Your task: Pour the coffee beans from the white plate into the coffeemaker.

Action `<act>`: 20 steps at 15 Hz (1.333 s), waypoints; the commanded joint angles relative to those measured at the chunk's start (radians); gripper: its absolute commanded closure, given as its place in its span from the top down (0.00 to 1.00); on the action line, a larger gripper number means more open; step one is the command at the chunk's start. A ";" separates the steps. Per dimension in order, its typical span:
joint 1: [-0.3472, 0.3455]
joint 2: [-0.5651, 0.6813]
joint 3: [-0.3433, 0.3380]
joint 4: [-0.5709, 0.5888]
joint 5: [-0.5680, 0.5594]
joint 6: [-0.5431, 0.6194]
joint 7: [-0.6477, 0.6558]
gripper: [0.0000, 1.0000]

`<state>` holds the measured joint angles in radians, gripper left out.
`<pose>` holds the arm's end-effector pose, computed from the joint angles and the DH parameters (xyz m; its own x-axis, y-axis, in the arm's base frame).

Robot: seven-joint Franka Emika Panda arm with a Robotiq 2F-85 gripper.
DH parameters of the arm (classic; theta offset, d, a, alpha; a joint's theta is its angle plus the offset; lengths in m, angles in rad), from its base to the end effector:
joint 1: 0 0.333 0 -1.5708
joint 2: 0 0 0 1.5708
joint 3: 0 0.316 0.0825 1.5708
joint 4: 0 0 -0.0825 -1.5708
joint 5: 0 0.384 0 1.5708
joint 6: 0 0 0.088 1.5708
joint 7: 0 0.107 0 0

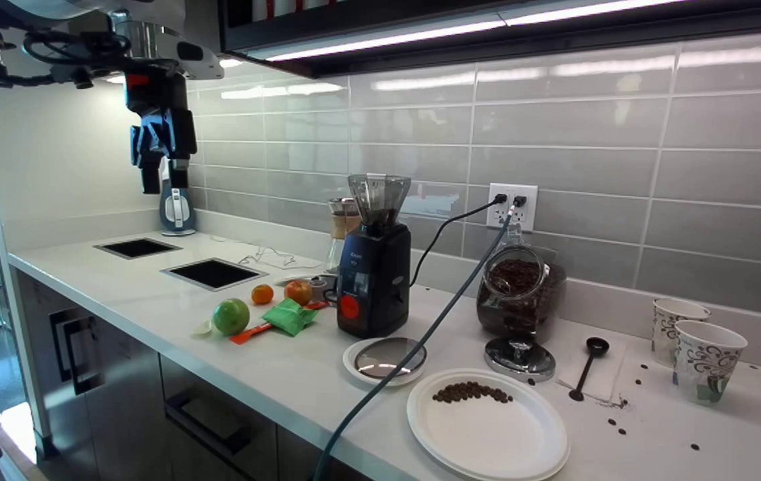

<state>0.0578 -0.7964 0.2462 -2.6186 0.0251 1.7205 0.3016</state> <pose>0.2888 0.0963 0.4747 0.9938 -0.0908 -0.0645 -0.0781 -0.9810 0.1775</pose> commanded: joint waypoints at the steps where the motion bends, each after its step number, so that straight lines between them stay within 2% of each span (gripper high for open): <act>1: 0.009 0.002 -0.008 0.001 -0.005 -0.001 0.005 1.00; 3: -0.015 0.007 0.004 -0.003 -0.027 0.022 0.039 1.00; 6: -0.087 -0.018 -0.030 -0.033 -0.057 0.055 0.117 1.00; 10: -0.170 -0.068 -0.125 -0.073 -0.071 0.116 0.121 1.00; 13: -0.231 -0.118 -0.238 -0.129 -0.082 0.227 0.041 1.00; 16: -0.293 -0.160 -0.355 -0.203 -0.135 0.379 -0.105 1.00; 17: -0.313 -0.104 -0.391 -0.131 -0.137 0.382 -0.144 1.00; 20: -0.378 -0.112 -0.490 -0.133 -0.135 0.423 -0.229 1.00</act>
<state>-0.2710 -0.9023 -0.1700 -2.7541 -0.1003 2.1140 0.1437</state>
